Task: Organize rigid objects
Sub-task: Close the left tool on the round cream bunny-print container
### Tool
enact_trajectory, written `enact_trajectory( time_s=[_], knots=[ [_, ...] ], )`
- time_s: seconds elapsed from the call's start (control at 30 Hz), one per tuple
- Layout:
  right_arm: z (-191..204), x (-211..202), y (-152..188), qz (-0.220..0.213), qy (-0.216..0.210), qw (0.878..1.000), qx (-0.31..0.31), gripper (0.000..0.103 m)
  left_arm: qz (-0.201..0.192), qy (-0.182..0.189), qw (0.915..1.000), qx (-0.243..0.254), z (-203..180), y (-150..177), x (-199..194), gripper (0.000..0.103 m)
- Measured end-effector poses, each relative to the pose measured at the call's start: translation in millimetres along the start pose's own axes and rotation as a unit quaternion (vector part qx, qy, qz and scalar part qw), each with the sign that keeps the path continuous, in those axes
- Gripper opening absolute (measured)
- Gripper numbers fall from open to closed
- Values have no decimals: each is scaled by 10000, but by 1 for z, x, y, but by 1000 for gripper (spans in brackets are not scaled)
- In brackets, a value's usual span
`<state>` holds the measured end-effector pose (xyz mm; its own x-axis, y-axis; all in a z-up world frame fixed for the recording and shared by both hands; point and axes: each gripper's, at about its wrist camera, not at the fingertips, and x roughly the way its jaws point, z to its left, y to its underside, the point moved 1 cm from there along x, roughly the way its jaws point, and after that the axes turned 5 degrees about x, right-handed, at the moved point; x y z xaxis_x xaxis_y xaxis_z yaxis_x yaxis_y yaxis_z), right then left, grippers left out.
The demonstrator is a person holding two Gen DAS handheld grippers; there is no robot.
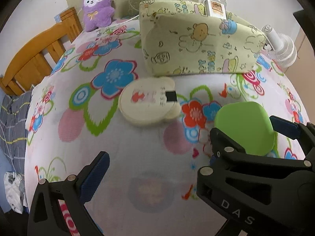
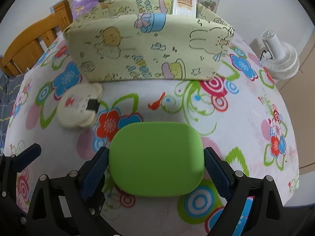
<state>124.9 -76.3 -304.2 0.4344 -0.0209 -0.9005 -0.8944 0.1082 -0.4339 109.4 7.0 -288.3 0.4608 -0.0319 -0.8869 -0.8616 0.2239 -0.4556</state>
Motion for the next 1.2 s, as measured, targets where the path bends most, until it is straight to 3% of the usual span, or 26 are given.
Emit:
enact_trajectory(
  time_s=[0.6,1.2],
  knots=[
    [5,18,-45,23,56,9998,177,95,126,-91,9998,-113,6,-46,27,103],
    [0,37,-66,43,180,9988,454,95,161,-142,9997,-76,12,-66,45,103]
  ],
)
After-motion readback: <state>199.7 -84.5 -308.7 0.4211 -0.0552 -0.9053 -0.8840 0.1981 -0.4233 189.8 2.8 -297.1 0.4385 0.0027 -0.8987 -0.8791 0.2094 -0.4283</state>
